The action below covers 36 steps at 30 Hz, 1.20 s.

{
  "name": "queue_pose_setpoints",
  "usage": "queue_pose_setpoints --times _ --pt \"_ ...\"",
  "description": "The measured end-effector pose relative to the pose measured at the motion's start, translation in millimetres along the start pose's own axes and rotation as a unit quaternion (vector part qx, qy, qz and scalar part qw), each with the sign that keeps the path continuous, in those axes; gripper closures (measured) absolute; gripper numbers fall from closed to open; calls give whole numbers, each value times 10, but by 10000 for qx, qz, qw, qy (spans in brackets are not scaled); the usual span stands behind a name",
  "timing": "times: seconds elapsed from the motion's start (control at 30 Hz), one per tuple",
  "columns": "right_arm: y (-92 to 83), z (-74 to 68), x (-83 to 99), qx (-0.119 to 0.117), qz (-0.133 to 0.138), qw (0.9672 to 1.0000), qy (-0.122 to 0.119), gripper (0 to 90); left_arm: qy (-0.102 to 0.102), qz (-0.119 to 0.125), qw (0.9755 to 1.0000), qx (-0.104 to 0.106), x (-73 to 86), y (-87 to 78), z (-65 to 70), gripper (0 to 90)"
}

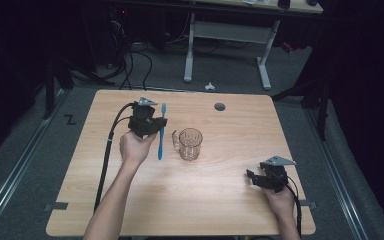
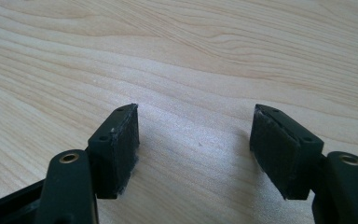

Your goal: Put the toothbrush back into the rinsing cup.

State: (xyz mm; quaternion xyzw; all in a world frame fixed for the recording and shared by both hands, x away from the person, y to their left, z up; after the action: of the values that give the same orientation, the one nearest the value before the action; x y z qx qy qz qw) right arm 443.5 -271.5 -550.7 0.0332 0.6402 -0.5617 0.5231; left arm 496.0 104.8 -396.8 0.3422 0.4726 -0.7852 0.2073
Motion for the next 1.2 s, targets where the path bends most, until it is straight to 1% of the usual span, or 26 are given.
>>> queue_pose_setpoints --times 0.13,0.2,0.3,0.4,0.5,0.6,0.8,0.87,0.9,1.03,1.07,1.1,1.2 --pt "0 0 0 -2 -1 10000 -1 333 177 122 9998 -30 -58 8 67 831" --pt "-1 -1 0 -5 -5 10000 -3 333 266 223 9994 -34 -91 3 117 831" --pt "-1 -3 0 -9 -4 10000 -18 333 305 256 9992 -21 -115 9 141 831" --pt "-1 -3 0 -11 -3 10000 -20 333 381 305 9988 -21 -187 13 186 831" --pt "-1 -3 0 -12 -4 10000 -19 333 381 374 9986 39 -221 7 215 831" --pt "-1 -4 0 -13 -3 10000 -22 333 430 487 9979 48 -279 10 249 831" --pt "-1 -4 0 -13 -4 10000 -22 333 471 597 9971 41 -350 34 278 831" --pt "-1 -4 0 -14 -4 10000 -22 333 445 715 9964 76 -381 41 288 831" --pt "-1 -4 0 -14 -4 10000 -22 333 445 715 9964 76 -381 41 288 831" --pt "-1 -4 0 -15 -4 10000 -19 333 473 959 9943 55 -414 64 297 832" --pt "-1 -4 0 -14 -4 10000 -19 333 499 1053 9932 41 -428 77 307 832" --pt "-1 -4 0 -14 -3 10000 -20 333 499 1053 9932 41 -428 77 307 832" --pt "-1 -4 0 -14 -4 10000 -20 333 464 1152 9922 52 -447 92 307 832"
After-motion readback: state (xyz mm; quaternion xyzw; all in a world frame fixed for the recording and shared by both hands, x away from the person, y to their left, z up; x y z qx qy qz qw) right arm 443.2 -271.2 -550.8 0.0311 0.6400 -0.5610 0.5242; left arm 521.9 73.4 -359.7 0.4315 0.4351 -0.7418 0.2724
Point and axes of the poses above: each handheld gripper's, and its own axes: y roughly forward along the jaws, x roughly out of its underside, z roughly to its right, the point moved 7 cm from there along y, roughly forward along the jaws, and after that the axes turned 13 degrees about -y, right-handed, at the moved point
